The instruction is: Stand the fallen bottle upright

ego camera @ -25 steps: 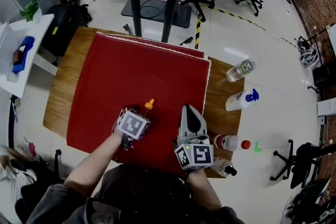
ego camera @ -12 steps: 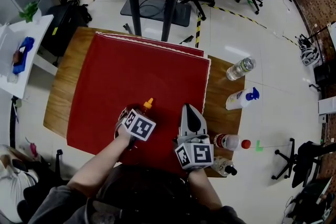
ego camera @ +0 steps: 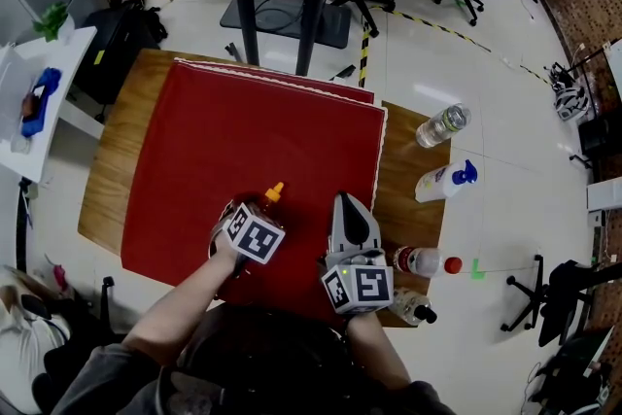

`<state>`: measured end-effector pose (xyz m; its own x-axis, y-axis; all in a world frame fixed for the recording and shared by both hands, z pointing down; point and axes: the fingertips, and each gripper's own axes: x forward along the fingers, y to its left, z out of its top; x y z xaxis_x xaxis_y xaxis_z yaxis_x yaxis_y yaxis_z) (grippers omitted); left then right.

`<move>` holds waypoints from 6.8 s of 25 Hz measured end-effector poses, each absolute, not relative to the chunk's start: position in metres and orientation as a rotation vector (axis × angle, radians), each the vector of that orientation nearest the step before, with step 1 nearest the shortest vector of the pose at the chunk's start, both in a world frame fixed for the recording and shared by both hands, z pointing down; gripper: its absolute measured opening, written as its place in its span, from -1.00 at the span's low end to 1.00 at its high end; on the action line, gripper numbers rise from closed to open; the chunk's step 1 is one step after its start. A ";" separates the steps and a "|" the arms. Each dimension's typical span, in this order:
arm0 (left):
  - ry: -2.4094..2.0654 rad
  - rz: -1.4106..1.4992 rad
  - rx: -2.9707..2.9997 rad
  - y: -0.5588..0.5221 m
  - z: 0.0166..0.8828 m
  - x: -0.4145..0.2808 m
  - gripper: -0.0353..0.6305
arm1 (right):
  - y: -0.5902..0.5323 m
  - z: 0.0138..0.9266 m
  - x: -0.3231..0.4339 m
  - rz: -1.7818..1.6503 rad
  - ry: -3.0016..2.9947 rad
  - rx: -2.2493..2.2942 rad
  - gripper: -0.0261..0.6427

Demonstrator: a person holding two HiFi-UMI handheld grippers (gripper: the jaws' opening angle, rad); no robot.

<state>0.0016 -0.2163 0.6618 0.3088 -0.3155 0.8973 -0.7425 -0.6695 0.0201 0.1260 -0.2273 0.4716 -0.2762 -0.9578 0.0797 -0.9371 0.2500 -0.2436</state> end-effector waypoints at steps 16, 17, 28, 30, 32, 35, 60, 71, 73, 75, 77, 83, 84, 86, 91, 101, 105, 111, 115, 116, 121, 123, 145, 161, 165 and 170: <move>-0.911 1.264 2.184 -0.209 0.640 -0.007 0.05 | -0.223 0.466 0.131 -0.362 2.407 -1.848 -0.90; -0.912 1.261 2.191 -0.207 0.636 -0.008 0.05 | -0.223 0.465 0.130 -0.360 2.409 -1.845 -0.90; -0.943 1.248 2.312 -0.180 0.595 -0.025 0.04 | -0.217 0.465 0.123 -0.359 2.408 -1.840 -0.90; -0.957 1.241 2.332 -0.178 0.587 -0.030 0.04 | -0.215 0.464 0.120 -0.363 2.412 -1.837 -0.90; -0.970 1.233 2.341 -0.177 0.582 -0.036 0.04 | -0.213 0.464 0.117 -0.358 2.416 -1.835 -0.90; -0.995 1.207 2.344 -0.176 0.575 -0.047 0.04 | -0.210 0.463 0.112 -0.351 2.423 -1.828 -0.90; -1.240 0.654 2.545 -0.215 0.564 -0.046 0.04 | -0.195 0.466 0.095 -0.324 2.443 -1.869 -0.90; -1.304 0.584 2.615 -0.220 0.567 -0.046 0.04 | -0.196 0.474 0.088 -0.313 2.455 -1.881 -0.90; -1.324 0.571 2.621 -0.219 0.567 -0.045 0.04 | -0.195 0.473 0.086 -0.324 2.449 -1.873 -0.90; -1.342 0.554 2.628 -0.219 0.566 -0.045 0.04 | -0.194 0.470 0.082 -0.311 2.459 -1.861 -0.90; -1.352 0.537 2.639 -0.219 0.566 -0.046 0.04 | -0.193 0.470 0.080 -0.304 2.467 -1.858 -0.90; -1.382 0.520 2.642 -0.223 0.567 -0.043 0.04 | -0.192 0.474 0.082 -0.332 2.445 -1.872 -0.90; -1.393 0.514 2.644 -0.222 0.567 -0.043 0.04 | -0.192 0.474 0.082 -0.331 2.444 -1.872 -0.90; -1.413 0.501 2.655 -0.222 0.566 -0.043 0.05 | -0.192 0.473 0.082 -0.324 2.444 -1.873 -0.90; -1.427 0.508 2.672 -0.219 0.566 -0.042 0.05 | -0.187 0.472 0.081 -0.320 2.445 -1.877 -0.90; -1.442 0.492 2.742 -0.218 0.556 -0.038 0.24 | -0.178 0.469 0.075 -0.342 2.457 -1.867 -0.90; -1.400 0.444 2.699 -0.217 0.559 -0.038 0.39 | -0.177 0.469 0.075 -0.342 2.464 -1.860 -0.90; -1.411 0.368 2.608 -0.214 0.558 -0.052 0.46 | -0.178 0.466 0.073 -0.315 2.447 -1.854 -0.90; -1.418 0.342 2.627 -0.205 0.542 -0.061 0.46 | -0.176 0.458 0.074 -0.308 2.431 -1.856 -0.90; -1.414 0.336 2.653 -0.200 0.535 -0.061 0.46 | -0.175 0.456 0.074 -0.302 2.426 -1.855 -0.90; -1.397 0.281 2.704 -0.180 0.506 -0.065 0.46 | -0.167 0.452 0.077 -0.300 2.414 -1.868 -0.90; -1.377 0.286 2.697 -0.176 0.504 -0.067 0.46 | -0.164 0.450 0.077 -0.305 2.411 -1.870 -0.90; -1.508 0.118 2.587 -0.158 0.436 -0.082 -0.88 | -0.133 0.408 0.076 -0.234 2.382 -1.793 -0.90; -1.485 0.157 2.590 -0.148 0.430 -0.063 -0.88 | -0.123 0.403 0.060 -0.184 2.490 -1.757 -0.90; -1.489 0.149 2.568 -0.140 0.431 -0.073 -0.88 | -0.118 0.404 0.060 -0.195 2.489 -1.758 -0.90; -1.490 0.144 2.572 -0.133 0.425 -0.083 -0.88 | -0.106 0.399 0.059 -0.190 2.488 -1.791 -0.90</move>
<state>-0.0830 -0.1331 0.4253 0.4974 -0.8516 0.1657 -0.8675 -0.4884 0.0942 0.0593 -0.1057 0.3991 -0.3184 -0.9478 0.0157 -0.9392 0.3132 -0.1407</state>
